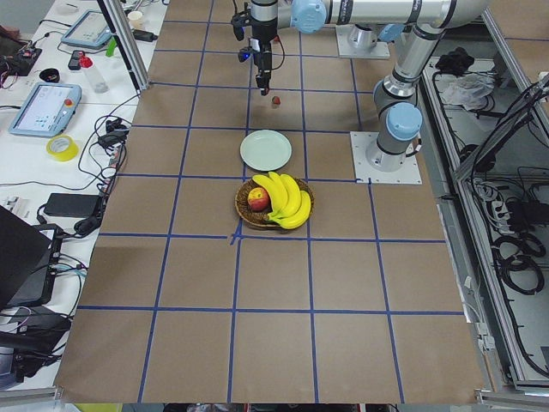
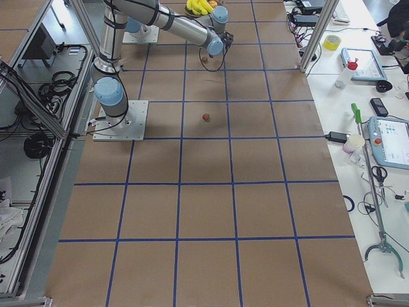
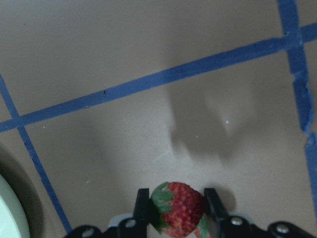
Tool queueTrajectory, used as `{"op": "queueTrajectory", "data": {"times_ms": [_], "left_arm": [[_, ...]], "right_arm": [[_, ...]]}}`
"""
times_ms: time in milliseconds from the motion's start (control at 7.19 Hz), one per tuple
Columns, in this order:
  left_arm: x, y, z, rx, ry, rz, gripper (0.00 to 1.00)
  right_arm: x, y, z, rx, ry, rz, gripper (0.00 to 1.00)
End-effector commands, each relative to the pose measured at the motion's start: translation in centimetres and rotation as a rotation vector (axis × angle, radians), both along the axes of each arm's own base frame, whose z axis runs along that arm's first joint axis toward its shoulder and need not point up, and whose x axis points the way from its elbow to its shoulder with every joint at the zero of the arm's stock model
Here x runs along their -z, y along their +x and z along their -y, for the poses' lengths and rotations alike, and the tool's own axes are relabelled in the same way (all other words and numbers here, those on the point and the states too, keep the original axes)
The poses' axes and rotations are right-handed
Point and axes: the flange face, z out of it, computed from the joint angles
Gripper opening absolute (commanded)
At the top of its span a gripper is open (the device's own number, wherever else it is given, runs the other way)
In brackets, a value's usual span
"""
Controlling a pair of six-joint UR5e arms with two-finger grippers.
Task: Collect all strawberries into plate
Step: 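Carry the strawberry toward the plate and set it beside the first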
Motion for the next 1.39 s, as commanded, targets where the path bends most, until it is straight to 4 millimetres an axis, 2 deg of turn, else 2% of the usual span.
{"op": "queueTrajectory", "data": {"times_ms": [0,139,278,417,556,695,835,974,1252], "left_arm": [[0.0,0.0,0.0,0.0,-0.001,0.001,1.0],[0.0,0.0,0.0,0.0,-0.001,0.001,1.0],[0.0,0.1,0.0,-0.002,-0.001,0.001,1.0],[0.0,0.0,-0.1,0.0,-0.001,-0.003,1.0],[0.0,0.0,-0.1,0.0,0.001,0.001,1.0],[0.0,0.0,-0.1,0.0,0.001,0.0,1.0],[0.1,-0.1,-0.1,-0.002,0.001,-0.008,1.0],[0.3,-0.1,0.0,0.001,0.005,-0.005,1.0],[0.2,-0.2,-0.1,0.003,0.002,-0.005,1.0]], "right_arm": [[1.3,1.2,-0.2,0.001,0.011,-0.014,0.16],[1.1,1.2,0.0,0.003,0.002,-0.026,0.73],[0.4,0.8,0.1,0.005,-0.016,-0.051,1.0],[-1.1,0.7,0.2,0.005,-0.042,-0.051,1.0],[-1.7,-0.5,0.4,-0.012,-0.085,-0.108,1.0],[-1.6,-4.0,2.1,-0.086,-0.169,-0.28,1.0],[-2.2,-8.5,3.3,-0.132,-0.146,-0.34,1.0],[-2.1,-12.8,3.5,-0.225,-0.087,-0.343,1.0],[-2.6,-22.2,3.6,-0.217,-0.061,-0.352,1.0]]}}
